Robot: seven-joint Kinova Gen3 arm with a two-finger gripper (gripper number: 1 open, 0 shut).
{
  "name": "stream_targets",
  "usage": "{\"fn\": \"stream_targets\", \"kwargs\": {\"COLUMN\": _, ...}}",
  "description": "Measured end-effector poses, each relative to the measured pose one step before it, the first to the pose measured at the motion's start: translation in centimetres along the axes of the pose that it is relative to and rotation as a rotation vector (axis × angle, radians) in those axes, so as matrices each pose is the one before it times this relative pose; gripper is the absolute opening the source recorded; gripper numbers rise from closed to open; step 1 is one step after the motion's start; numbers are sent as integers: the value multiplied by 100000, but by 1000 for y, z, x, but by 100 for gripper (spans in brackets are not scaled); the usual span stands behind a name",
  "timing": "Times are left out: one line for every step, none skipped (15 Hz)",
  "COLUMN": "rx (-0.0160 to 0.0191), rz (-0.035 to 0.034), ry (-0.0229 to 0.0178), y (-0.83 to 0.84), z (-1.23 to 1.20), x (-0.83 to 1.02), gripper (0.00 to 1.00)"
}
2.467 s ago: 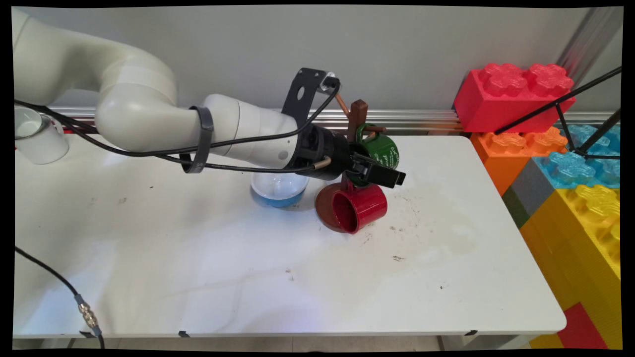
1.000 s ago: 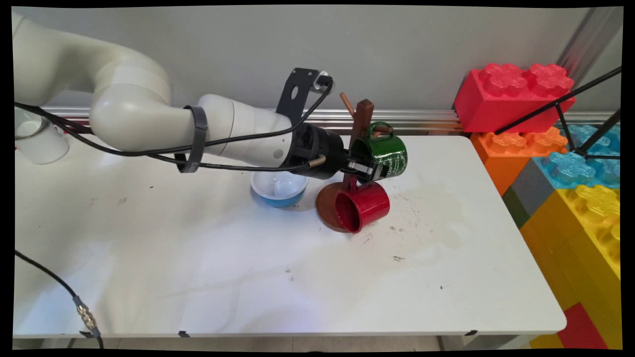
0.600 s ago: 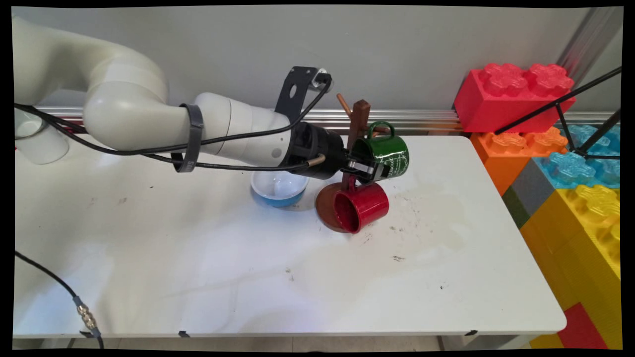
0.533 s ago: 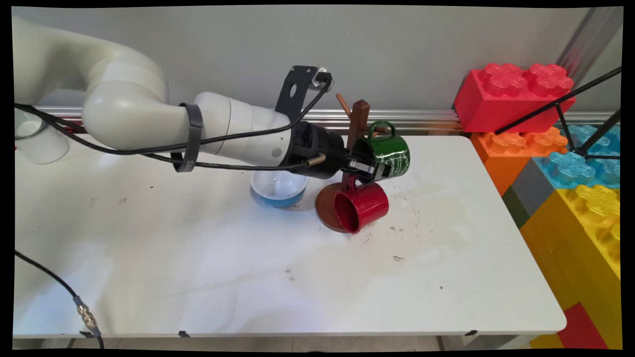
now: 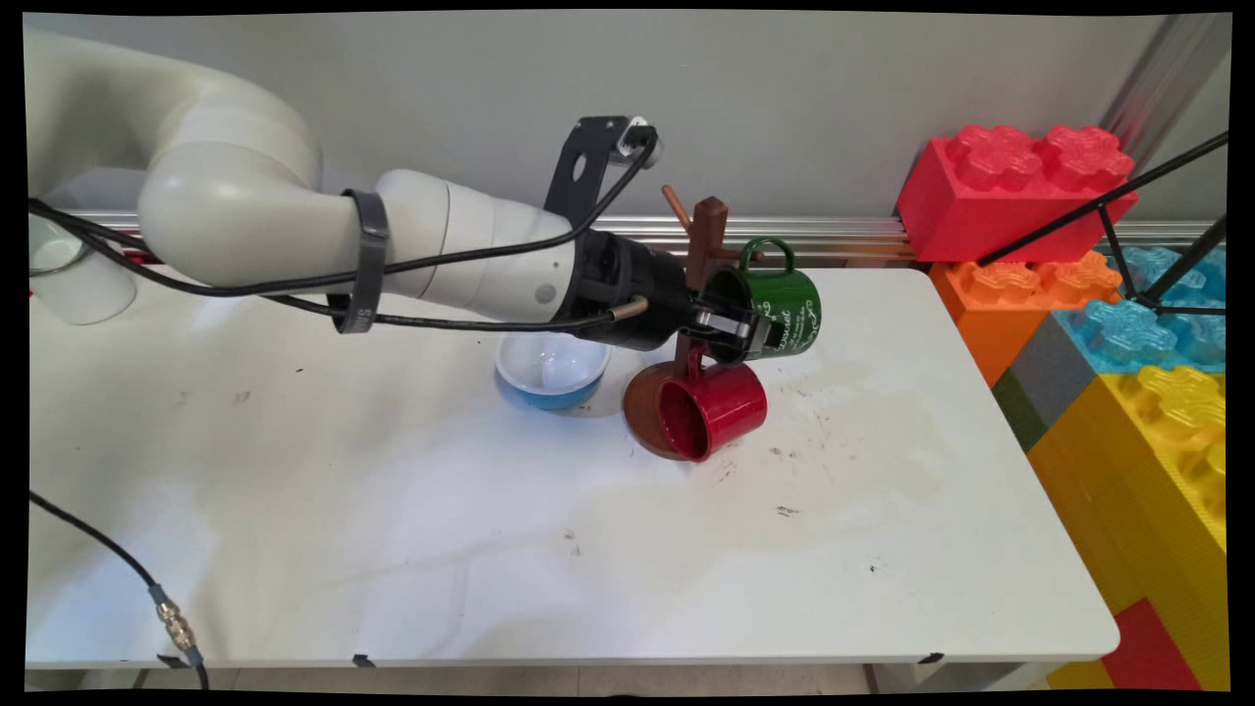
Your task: Place the picked object on the table
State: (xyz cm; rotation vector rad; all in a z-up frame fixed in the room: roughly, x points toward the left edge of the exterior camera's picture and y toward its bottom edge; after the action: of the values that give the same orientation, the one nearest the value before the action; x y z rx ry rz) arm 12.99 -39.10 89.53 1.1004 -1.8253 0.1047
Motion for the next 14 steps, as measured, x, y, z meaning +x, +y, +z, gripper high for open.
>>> {"fn": "stream_targets", "kwargs": {"rx": -422, "rz": -282, "ry": 17, "y": 176, "z": -143, "x": 59, "gripper": 0}}
{"fn": "stream_targets", "kwargs": {"rx": -371, "rz": -162, "ry": 20, "y": 147, "z": -99, "x": 50, "gripper": 0}}
{"fn": "stream_targets", "kwargs": {"rx": -603, "rz": -270, "ry": 14, "y": 231, "z": -143, "x": 70, "gripper": 0}}
{"fn": "stream_targets", "kwargs": {"rx": -403, "rz": -175, "ry": 3, "y": 162, "z": -101, "x": 42, "gripper": 0}}
{"fn": "stream_targets", "kwargs": {"rx": -681, "rz": -299, "ry": 55, "y": 260, "z": -146, "x": 76, "gripper": 0}}
{"fn": "stream_targets", "kwargs": {"rx": -824, "rz": -327, "ry": 21, "y": 320, "z": -169, "x": 77, "gripper": 0}}
{"fn": "stream_targets", "kwargs": {"rx": -828, "rz": -301, "ry": 44, "y": 315, "z": -157, "x": 84, "gripper": 0}}
{"fn": "stream_targets", "kwargs": {"rx": -629, "rz": -252, "ry": -29, "y": 255, "z": -153, "x": 44, "gripper": 0}}
{"fn": "stream_targets", "kwargs": {"rx": -412, "rz": -173, "ry": -8, "y": 154, "z": -96, "x": 36, "gripper": 0}}
{"fn": "stream_targets", "kwargs": {"rx": -611, "rz": -151, "ry": -142, "y": 215, "z": -136, "x": 46, "gripper": 0}}
{"fn": "stream_targets", "kwargs": {"rx": -587, "rz": -162, "ry": -194, "y": 212, "z": -184, "x": 32, "gripper": 0}}
{"fn": "stream_targets", "kwargs": {"rx": -519, "rz": -109, "ry": -229, "y": 174, "z": -216, "x": 22, "gripper": 0}}
{"fn": "stream_targets", "kwargs": {"rx": -432, "rz": 83, "ry": -205, "y": 122, "z": -186, "x": 42, "gripper": 0}}
{"fn": "stream_targets", "kwargs": {"rx": -488, "rz": 232, "ry": -346, "y": 114, "z": -201, "x": 45, "gripper": 0}}
